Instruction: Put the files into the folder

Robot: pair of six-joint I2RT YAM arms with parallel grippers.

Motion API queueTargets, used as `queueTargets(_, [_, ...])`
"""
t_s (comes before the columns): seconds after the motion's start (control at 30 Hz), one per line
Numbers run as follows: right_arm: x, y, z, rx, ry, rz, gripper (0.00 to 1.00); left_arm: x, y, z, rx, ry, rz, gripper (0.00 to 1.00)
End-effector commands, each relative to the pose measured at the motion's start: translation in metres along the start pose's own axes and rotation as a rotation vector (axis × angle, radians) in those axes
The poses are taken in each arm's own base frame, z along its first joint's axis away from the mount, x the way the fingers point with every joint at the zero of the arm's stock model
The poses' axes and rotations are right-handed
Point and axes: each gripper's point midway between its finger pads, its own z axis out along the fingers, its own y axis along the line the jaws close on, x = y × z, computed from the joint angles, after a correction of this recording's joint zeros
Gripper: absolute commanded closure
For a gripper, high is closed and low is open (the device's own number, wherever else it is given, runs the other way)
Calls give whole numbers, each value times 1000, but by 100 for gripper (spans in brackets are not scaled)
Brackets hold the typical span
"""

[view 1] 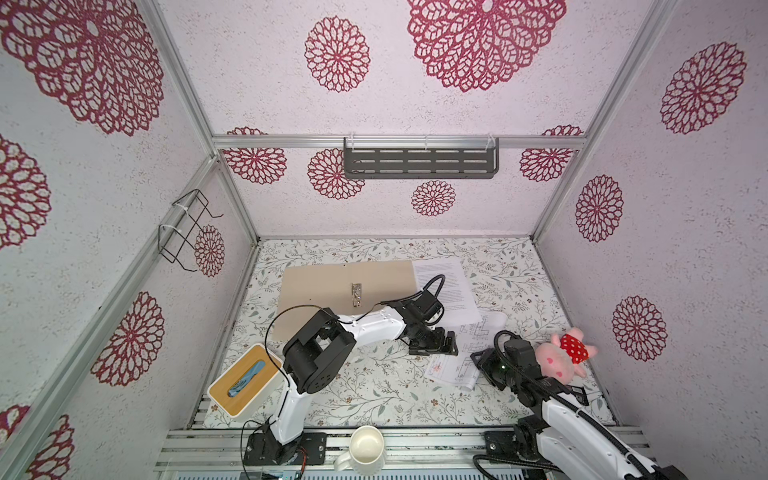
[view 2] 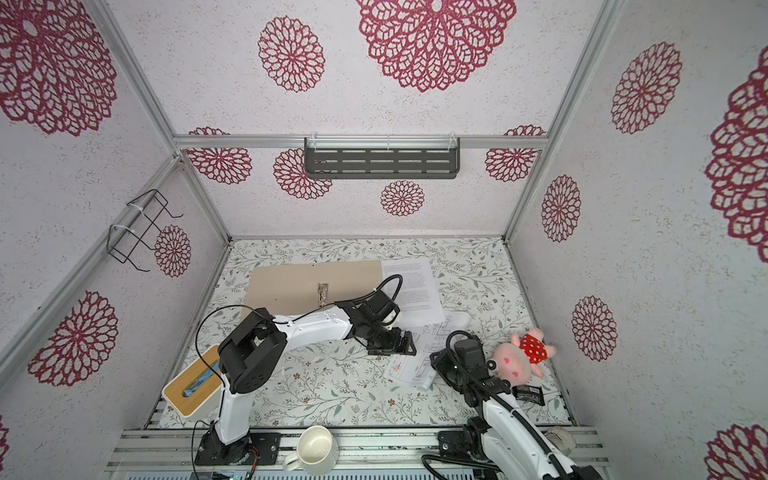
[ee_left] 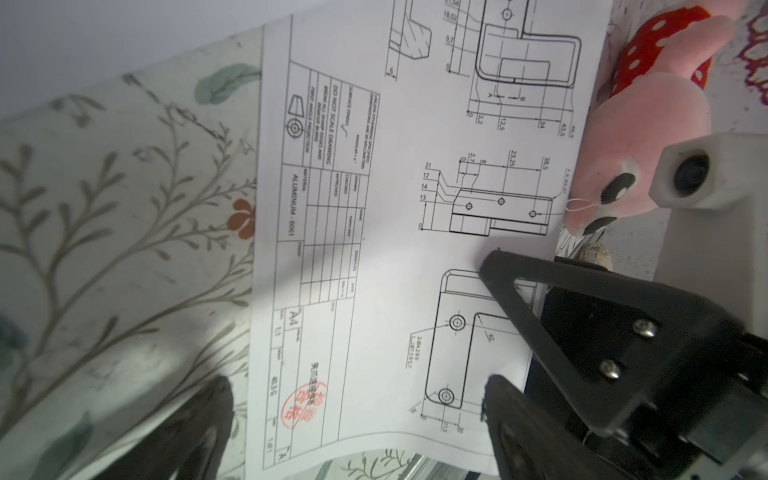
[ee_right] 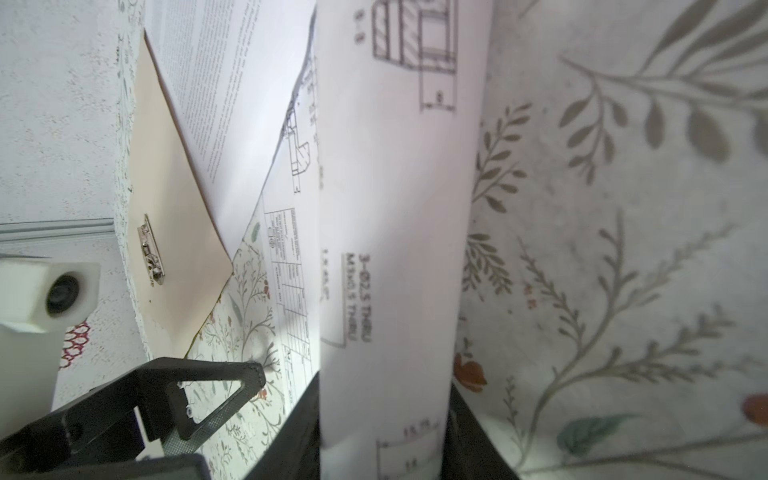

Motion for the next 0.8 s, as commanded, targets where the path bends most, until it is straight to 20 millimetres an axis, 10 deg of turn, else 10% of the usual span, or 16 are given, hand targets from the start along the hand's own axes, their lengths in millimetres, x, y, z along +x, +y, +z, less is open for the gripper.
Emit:
queueTargets(0.0, [-3,13,-10,-37,-5,16,59,-21,-20,-41,65,-106,17,3])
queueTargets(0.23, [-11,46,-33,-110,-13,9,60,-33,-15,-83,84,-197,-10,3])
queueTargets(0.77, [-67,194,-89,-318,-60,-127,59,-37,15,-139,70,-325,-87,2])
